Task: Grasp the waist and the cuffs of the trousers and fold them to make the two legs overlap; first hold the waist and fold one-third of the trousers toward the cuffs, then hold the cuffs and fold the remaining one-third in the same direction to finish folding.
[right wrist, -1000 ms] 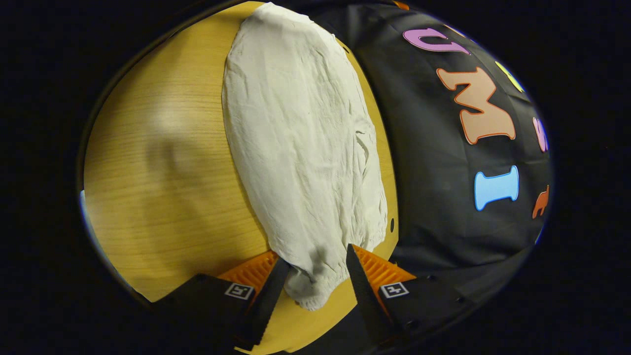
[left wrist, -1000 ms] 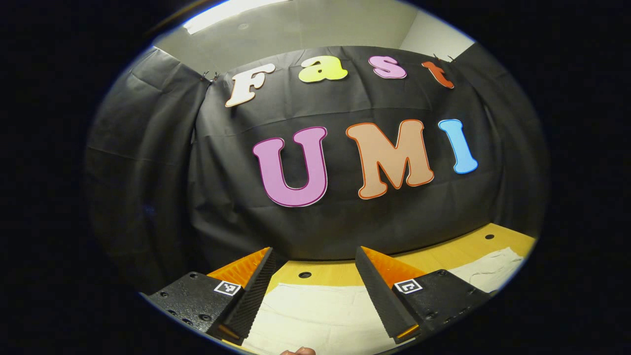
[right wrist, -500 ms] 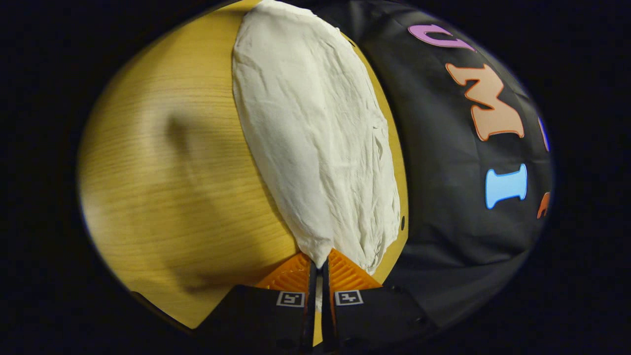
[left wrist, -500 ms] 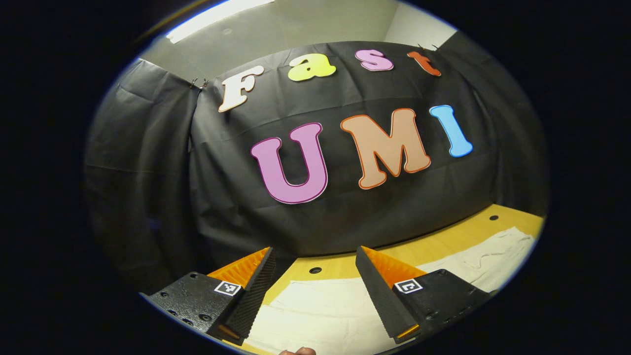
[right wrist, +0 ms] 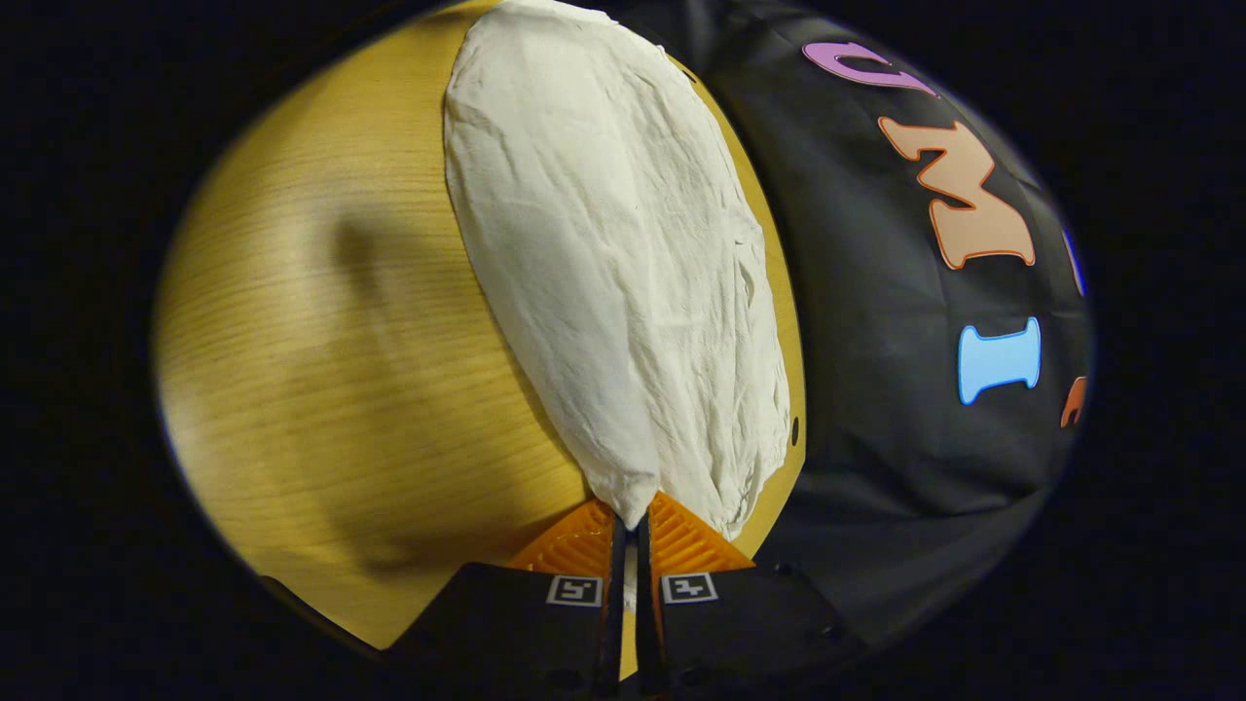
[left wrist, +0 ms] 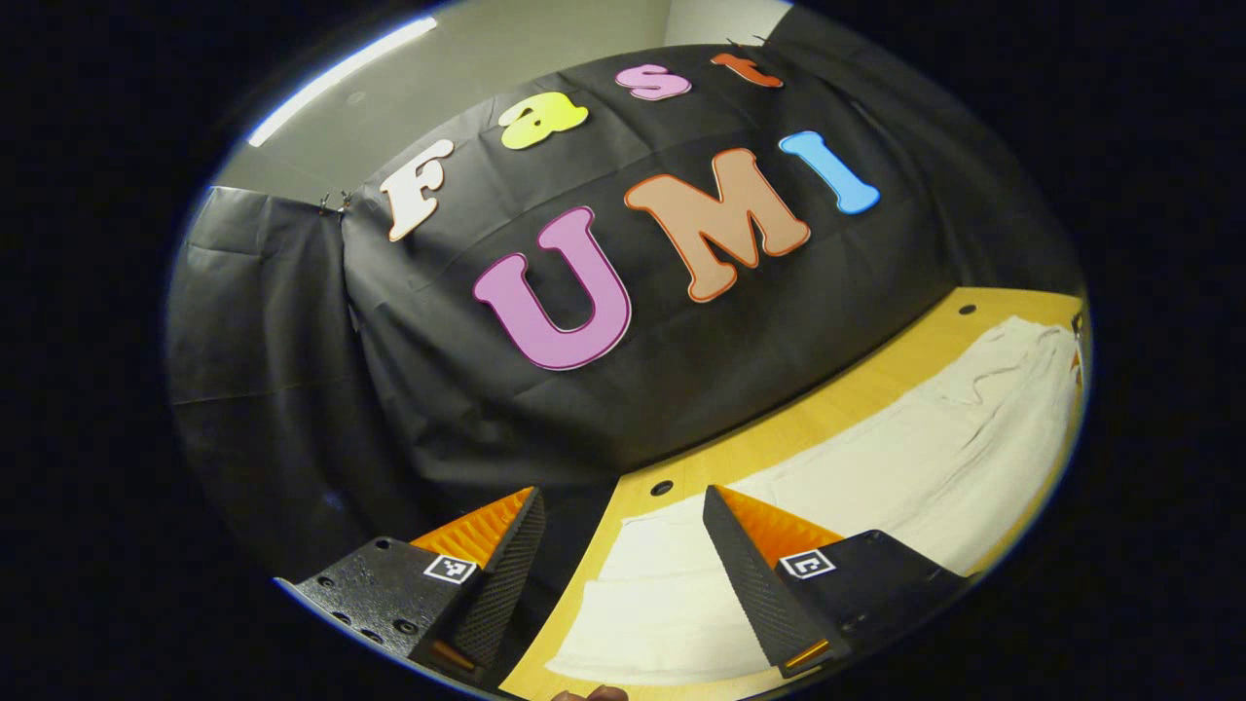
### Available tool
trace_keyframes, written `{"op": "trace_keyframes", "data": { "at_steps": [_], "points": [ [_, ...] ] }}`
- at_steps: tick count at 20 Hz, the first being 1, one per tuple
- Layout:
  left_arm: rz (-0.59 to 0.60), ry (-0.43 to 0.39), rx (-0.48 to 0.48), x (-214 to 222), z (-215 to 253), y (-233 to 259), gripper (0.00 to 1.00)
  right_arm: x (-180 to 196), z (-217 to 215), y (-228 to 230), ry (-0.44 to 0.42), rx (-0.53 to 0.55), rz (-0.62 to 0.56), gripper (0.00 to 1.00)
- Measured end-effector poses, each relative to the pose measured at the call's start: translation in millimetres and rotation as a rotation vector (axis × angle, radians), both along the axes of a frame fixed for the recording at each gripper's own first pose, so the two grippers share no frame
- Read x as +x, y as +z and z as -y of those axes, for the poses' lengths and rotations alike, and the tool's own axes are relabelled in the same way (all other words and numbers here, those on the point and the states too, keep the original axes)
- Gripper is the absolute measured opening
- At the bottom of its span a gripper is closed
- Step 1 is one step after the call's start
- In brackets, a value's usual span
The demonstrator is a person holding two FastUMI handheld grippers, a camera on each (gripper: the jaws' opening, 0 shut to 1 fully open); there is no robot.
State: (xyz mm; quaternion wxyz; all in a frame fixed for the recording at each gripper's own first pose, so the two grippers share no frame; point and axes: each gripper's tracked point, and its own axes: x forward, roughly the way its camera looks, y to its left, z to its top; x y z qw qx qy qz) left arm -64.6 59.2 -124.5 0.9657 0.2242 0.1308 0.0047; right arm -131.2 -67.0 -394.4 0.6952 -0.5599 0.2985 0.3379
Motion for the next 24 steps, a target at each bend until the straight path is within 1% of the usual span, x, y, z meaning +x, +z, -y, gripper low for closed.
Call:
{"op": "trace_keyframes", "data": {
  "at_steps": [3,7,12,17,21,23,24],
  "points": [
    [-0.084,-0.015,0.043,-14.8,-10.3,-33.3,0.96,0.0,-0.1,0.7,0.017,-0.016,0.012,0.08],
    [-0.178,-0.050,0.142,-36.8,-29.7,-76.5,0.96,-0.4,-0.9,0.4,0.005,-0.015,0.013,0.08],
    [-0.277,-0.171,0.307,-59.6,-35.1,-119.3,0.97,0.1,0.0,0.0,0.004,-0.019,0.019,0.08],
    [-0.359,-0.262,0.389,-80.9,-42.0,-155.0,0.96,-0.5,-1.0,0.9,0.006,-0.020,0.026,0.08],
    [-0.467,-0.350,0.459,-96.0,-52.6,-179.7,0.97,-0.7,-1.2,1.7,0.007,-0.020,0.038,0.08],
    [-0.490,-0.399,0.515,-100.5,-54.3,-185.7,0.97,-0.7,-1.2,0.6,0.005,-0.019,0.044,0.08],
    [-0.496,-0.432,0.545,-104.1,-53.4,-189.8,0.92,-0.9,-0.6,0.7,0.004,-0.018,0.046,0.08]
  ]
}}
